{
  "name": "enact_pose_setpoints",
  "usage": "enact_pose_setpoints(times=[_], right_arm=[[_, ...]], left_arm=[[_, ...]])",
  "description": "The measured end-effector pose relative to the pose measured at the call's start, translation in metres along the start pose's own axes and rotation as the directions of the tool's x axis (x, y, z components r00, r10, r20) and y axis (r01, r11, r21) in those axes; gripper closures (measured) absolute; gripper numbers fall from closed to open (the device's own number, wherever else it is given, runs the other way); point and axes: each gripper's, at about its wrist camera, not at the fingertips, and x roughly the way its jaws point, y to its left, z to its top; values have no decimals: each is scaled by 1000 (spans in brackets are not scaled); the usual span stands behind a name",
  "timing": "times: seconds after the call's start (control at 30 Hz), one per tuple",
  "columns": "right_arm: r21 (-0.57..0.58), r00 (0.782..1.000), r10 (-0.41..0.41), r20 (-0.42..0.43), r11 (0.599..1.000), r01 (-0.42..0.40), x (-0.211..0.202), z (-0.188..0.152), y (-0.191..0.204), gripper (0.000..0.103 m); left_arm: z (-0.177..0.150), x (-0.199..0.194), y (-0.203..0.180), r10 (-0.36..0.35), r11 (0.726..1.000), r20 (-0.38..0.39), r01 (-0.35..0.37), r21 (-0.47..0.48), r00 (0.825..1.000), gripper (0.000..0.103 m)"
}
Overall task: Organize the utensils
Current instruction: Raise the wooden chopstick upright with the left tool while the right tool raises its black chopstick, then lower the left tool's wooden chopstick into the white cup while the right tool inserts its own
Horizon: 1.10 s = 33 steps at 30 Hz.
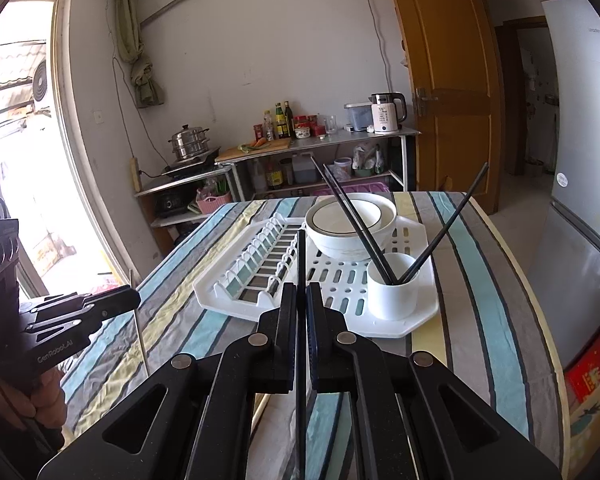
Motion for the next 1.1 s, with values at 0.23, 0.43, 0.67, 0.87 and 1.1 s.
enact_pose_setpoints(times=[0.23,0.43,0.67,0.87,1.1], right_arm=[[-6,999,4,37,1000,-3,-22,-2,5,98],[-6,999,4,45,1000,-4,-26,-4,8,98],[-3,998,1,59,1000,-1,-30,-1,4,98],[-3,997,-12,75,1000,12,-33,7,-3,98],[4,995,-43,86,999,43,-30,21,-19,98]], left_arm=[[1,-18,-7,-16,1000,36,16,7,999,98],[0,-23,-8,-20,1000,38,20,2,999,98],[1,-16,-10,-45,999,14,45,-11,999,98],[14,-2,-16,-65,998,3,65,-8,998,98],[45,19,-30,-115,993,8,115,14,993,98]])
